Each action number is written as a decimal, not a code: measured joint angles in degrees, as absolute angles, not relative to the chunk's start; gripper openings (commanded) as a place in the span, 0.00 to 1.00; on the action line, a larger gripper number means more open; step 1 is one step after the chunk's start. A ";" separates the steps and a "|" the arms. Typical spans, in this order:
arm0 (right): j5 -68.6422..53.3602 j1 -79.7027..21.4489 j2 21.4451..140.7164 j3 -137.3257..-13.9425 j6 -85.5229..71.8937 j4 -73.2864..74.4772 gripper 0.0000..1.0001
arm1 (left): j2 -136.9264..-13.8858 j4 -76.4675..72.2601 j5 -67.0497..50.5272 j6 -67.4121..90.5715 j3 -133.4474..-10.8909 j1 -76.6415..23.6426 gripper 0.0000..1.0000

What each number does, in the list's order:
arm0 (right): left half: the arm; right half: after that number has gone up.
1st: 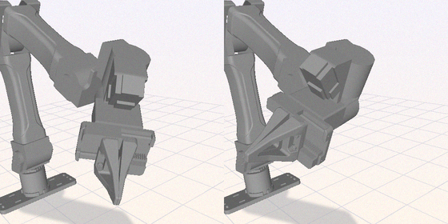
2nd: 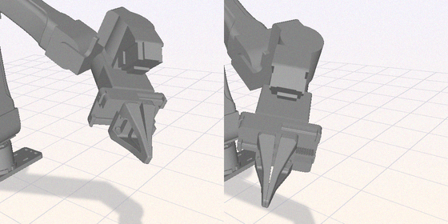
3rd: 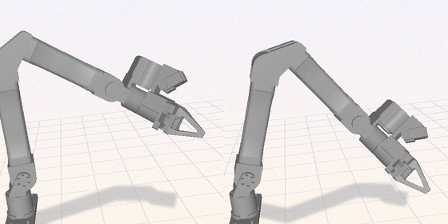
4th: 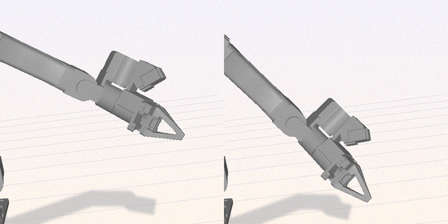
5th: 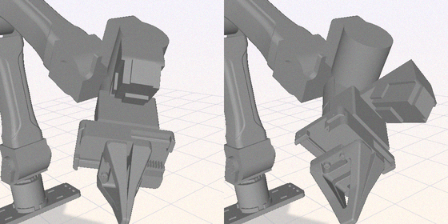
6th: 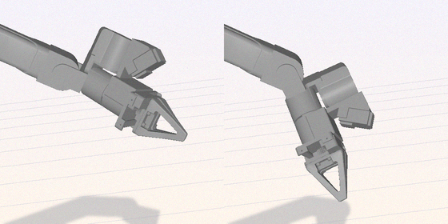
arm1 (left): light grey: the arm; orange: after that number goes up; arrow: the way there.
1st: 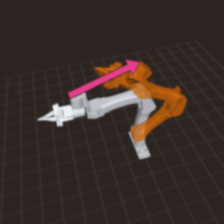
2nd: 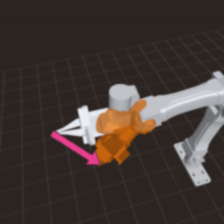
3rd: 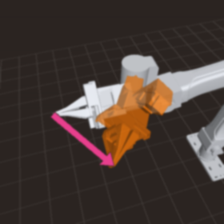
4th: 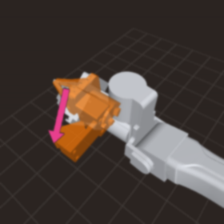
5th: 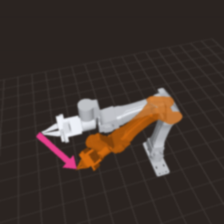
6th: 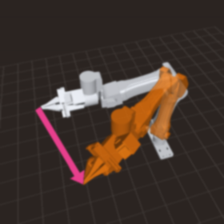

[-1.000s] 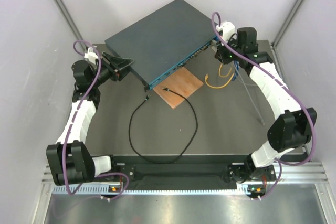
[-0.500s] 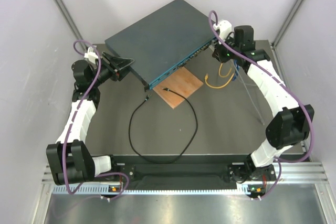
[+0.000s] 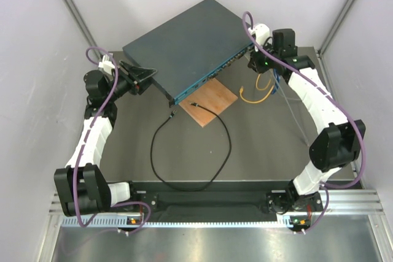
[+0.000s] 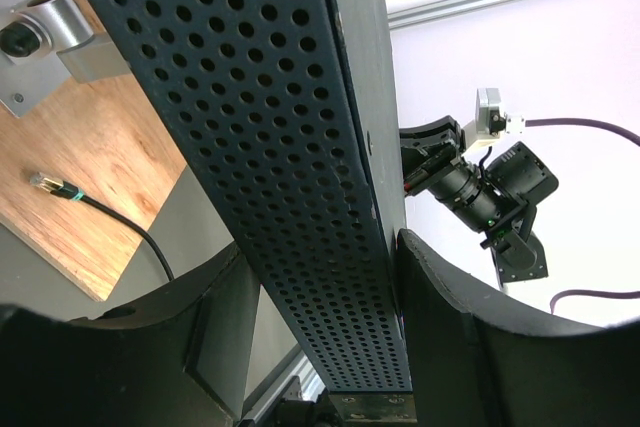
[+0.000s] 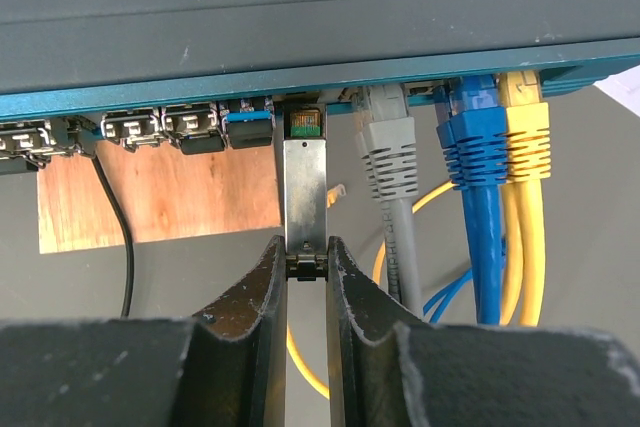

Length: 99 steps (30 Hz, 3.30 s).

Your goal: Insert the plug into the switch port

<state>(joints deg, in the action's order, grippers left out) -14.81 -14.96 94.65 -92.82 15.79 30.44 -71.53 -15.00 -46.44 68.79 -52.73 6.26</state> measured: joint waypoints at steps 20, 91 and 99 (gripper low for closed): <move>-16.80 -14.85 99.00 -102.43 20.23 40.82 0.00 | -71.53 -15.00 -46.46 68.77 -52.73 6.28 0.00; -26.65 -13.67 104.77 -111.33 29.69 47.90 0.50 | -72.01 -14.57 -47.11 68.03 -53.32 6.44 0.00; -25.78 -12.43 102.04 -107.13 30.44 49.39 0.30 | -72.01 -14.11 -47.11 67.81 -53.54 6.44 0.00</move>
